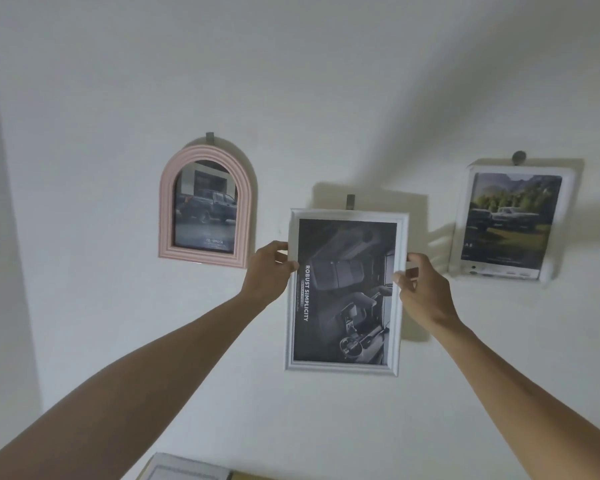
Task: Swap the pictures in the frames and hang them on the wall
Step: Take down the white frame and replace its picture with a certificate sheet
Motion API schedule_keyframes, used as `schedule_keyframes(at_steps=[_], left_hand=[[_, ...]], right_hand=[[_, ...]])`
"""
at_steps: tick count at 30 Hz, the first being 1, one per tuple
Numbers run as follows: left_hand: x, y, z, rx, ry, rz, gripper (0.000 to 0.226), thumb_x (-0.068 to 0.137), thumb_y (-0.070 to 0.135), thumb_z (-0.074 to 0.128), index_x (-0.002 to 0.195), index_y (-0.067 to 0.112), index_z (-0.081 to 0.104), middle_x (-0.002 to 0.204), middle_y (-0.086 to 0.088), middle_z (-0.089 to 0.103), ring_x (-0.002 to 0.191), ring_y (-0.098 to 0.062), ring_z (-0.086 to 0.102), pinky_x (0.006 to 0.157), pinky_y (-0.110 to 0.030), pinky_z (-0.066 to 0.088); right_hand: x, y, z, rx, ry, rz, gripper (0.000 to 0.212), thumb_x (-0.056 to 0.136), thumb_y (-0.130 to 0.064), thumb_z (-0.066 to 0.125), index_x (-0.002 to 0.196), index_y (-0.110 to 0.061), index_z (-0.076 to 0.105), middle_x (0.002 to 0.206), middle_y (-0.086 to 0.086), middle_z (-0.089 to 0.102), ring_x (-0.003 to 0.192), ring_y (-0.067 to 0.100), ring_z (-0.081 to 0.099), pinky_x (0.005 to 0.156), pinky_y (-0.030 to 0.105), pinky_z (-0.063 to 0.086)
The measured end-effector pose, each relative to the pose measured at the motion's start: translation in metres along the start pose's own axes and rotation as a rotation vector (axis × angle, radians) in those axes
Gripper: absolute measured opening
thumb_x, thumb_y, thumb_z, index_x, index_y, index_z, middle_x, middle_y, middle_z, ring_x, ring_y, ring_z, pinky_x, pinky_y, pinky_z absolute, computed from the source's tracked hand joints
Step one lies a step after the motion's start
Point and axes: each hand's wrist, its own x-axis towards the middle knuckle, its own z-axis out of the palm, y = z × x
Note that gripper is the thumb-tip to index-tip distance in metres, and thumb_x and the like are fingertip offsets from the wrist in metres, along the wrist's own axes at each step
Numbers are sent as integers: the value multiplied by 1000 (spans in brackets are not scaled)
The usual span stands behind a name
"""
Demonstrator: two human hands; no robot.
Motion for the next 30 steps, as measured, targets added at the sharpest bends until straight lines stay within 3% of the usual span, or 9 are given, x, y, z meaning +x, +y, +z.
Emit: schedule_keyframes(at_steps=[11,16,20,24,30], left_hand=[[-92,-71,-13,-177,-182,-280,16,89,8,68,103,14,66,97,-15,69,89,-24,65,82,-41,56],[-142,-115,-26,-163,-217,-403,11,91,12,67,100,17,63,109,-18,66,92,-24,65,75,-34,57],[-182,-137,-41,-115,-227,-384,15,90,15,68,105,15,65,103,-5,67,98,-25,67,81,-39,58],[-213,-156,-55,-37,-245,-350,15,88,19,70,102,18,65,96,3,67,88,-19,69,83,-40,58],[-243,-160,-59,20,-211,-259,17,85,24,72,99,17,65,81,6,68,75,-11,68,67,-18,50]], right_hand=[[-86,31,38,-24,-168,92,33,98,-14,55,131,-10,51,99,4,63,93,24,62,77,24,40],[-142,42,71,15,-251,215,36,97,-19,58,132,-11,50,104,6,65,95,24,62,78,23,39],[-190,47,101,-17,-359,330,48,96,-21,58,140,-12,41,118,9,62,105,26,62,87,32,49],[-228,32,127,-73,-440,416,72,94,-34,62,152,-12,25,147,13,42,133,27,46,110,41,40],[-254,-27,149,-16,-355,322,63,96,-38,60,149,-17,34,145,6,47,133,22,48,101,28,40]])
